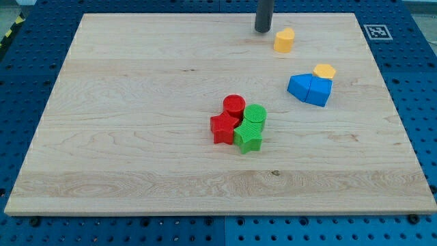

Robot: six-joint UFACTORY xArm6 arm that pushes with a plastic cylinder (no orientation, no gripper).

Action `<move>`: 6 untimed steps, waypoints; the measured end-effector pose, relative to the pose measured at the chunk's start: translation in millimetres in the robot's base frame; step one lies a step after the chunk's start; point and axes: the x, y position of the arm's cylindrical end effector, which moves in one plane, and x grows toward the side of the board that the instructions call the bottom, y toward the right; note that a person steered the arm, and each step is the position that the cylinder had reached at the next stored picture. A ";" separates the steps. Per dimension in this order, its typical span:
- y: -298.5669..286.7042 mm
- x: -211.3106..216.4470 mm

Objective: Move yellow heart down a bit

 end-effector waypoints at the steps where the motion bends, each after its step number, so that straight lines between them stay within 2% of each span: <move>1: 0.0 1.9; 4: 12.7 14.6; 6: 47.0 22.2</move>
